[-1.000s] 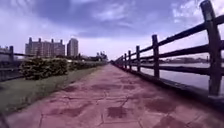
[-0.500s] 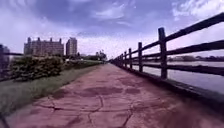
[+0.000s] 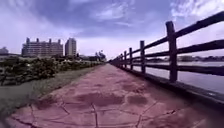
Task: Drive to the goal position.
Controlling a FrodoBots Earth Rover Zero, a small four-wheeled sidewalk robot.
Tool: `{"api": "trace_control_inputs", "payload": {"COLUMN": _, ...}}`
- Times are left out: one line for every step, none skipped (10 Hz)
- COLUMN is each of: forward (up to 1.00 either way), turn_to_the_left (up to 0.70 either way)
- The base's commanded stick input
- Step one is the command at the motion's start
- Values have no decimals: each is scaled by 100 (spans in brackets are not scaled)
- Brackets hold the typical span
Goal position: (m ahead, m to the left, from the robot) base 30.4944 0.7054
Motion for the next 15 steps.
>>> {"api": "trace_control_inputs", "payload": {"forward": 100, "turn_to_the_left": 0}}
{"api": "trace_control_inputs", "payload": {"forward": 100, "turn_to_the_left": 0}}
{"api": "trace_control_inputs", "payload": {"forward": 100, "turn_to_the_left": 0}}
{"api": "trace_control_inputs", "payload": {"forward": 100, "turn_to_the_left": 0}}
{"api": "trace_control_inputs", "payload": {"forward": 100, "turn_to_the_left": 0}}
{"api": "trace_control_inputs", "payload": {"forward": 100, "turn_to_the_left": 0}}
{"api": "trace_control_inputs", "payload": {"forward": 100, "turn_to_the_left": 0}}
{"api": "trace_control_inputs", "payload": {"forward": 100, "turn_to_the_left": 0}}
{"api": "trace_control_inputs", "payload": {"forward": 100, "turn_to_the_left": 0}}
{"api": "trace_control_inputs", "payload": {"forward": 100, "turn_to_the_left": 0}}
{"api": "trace_control_inputs", "payload": {"forward": 100, "turn_to_the_left": 0}}
{"api": "trace_control_inputs", "payload": {"forward": 100, "turn_to_the_left": 0}}
{"api": "trace_control_inputs", "payload": {"forward": 100, "turn_to_the_left": 0}}
{"api": "trace_control_inputs", "payload": {"forward": 100, "turn_to_the_left": 0}}
{"api": "trace_control_inputs", "payload": {"forward": 100, "turn_to_the_left": 0}}
